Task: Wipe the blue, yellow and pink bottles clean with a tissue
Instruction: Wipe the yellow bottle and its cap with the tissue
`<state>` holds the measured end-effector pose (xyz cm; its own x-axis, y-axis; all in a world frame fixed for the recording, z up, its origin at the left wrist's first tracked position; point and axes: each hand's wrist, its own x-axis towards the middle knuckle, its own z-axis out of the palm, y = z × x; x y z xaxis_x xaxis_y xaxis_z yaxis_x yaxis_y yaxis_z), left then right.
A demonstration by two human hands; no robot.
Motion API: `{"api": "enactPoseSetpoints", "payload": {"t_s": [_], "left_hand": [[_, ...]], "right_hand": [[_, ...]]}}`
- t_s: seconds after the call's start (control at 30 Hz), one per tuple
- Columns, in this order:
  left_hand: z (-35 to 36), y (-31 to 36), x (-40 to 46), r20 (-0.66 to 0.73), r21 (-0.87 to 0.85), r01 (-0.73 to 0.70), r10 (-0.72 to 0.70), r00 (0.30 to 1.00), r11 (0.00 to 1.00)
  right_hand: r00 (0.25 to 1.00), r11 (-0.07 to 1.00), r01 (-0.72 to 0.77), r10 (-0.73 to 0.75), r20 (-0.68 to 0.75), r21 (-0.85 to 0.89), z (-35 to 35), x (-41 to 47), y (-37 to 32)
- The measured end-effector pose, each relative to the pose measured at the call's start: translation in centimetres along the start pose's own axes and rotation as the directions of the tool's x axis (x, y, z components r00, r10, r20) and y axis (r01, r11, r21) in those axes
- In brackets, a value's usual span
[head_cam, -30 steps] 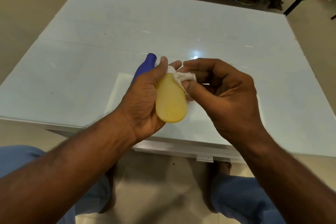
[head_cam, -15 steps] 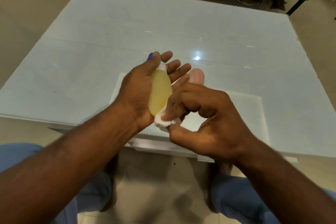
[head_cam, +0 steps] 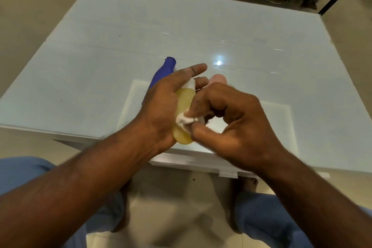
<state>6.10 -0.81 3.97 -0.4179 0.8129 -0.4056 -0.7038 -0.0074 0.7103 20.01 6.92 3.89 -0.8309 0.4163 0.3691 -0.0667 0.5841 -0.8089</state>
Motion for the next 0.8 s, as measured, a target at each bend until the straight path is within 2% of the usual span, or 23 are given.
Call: {"api": "enactPoseSetpoints", "payload": {"t_s": [0.07, 0.13, 0.17, 0.23, 0.3, 0.33, 0.37, 0.43, 0.53, 0.63, 0.8], "left_hand": [[0.1, -0.6, -0.2, -0.001, 0.032, 0.005, -0.005, 1.0, 0.999], [0.2, -0.8, -0.2, 0.001, 0.023, 0.047, -0.047, 0.999, 0.999], [0.3, -0.6, 0.0, 0.007, 0.009, 0.075, -0.075, 0.997, 0.997], [0.2, -0.1, 0.1, 0.036, -0.044, 0.115, -0.113, 0.993, 0.992], [0.1, 0.3, 0.3, 0.052, -0.095, 0.132, -0.128, 0.99, 0.987], [-0.1, 0.3, 0.4, 0.042, -0.101, 0.129, -0.125, 0.991, 0.987], [-0.1, 0.2, 0.4, 0.039, -0.098, 0.125, -0.122, 0.992, 0.987], [-0.1, 0.0, 0.2, 0.039, -0.071, 0.113, -0.111, 0.993, 0.991], [0.1, 0.0, -0.2, 0.074, -0.046, 0.104, -0.1, 0.992, 0.994], [0.3, 0.3, -0.1, 0.119, -0.031, 0.059, -0.055, 0.991, 0.998], [-0.4, 0.8, 0.9, 0.074, 0.133, -0.057, 0.048, 0.996, 0.989]], "right_hand": [[0.985, 0.996, -0.094, 0.094, -0.142, 0.003, -0.2, 0.3, 0.4], [0.971, 0.991, -0.133, 0.13, -0.2, -0.002, -0.3, 0.5, 0.5], [0.978, 0.994, -0.112, 0.111, -0.179, 0.005, -0.4, 0.5, 0.5], [1.0, 1.0, -0.006, 0.006, -0.017, -0.013, -0.2, 0.0, 0.2], [0.981, 0.994, 0.096, -0.085, 0.172, -0.057, 0.3, -0.5, -0.4], [0.973, 0.988, 0.128, -0.11, 0.202, -0.083, 0.4, -0.6, -0.4], [0.976, 0.983, 0.147, -0.126, 0.175, -0.113, 0.3, -0.5, -0.4], [0.993, 0.978, 0.114, -0.114, 0.012, -0.173, -0.2, -0.1, 0.1], [0.973, 0.989, -0.086, 0.058, -0.222, -0.117, -1.2, 0.6, 0.8], [0.93, 0.973, -0.228, 0.228, -0.288, 0.034, -1.6, 0.6, 0.9], [0.895, 0.939, -0.226, 0.305, -0.326, 0.257, -1.8, 1.1, 0.0]]}}
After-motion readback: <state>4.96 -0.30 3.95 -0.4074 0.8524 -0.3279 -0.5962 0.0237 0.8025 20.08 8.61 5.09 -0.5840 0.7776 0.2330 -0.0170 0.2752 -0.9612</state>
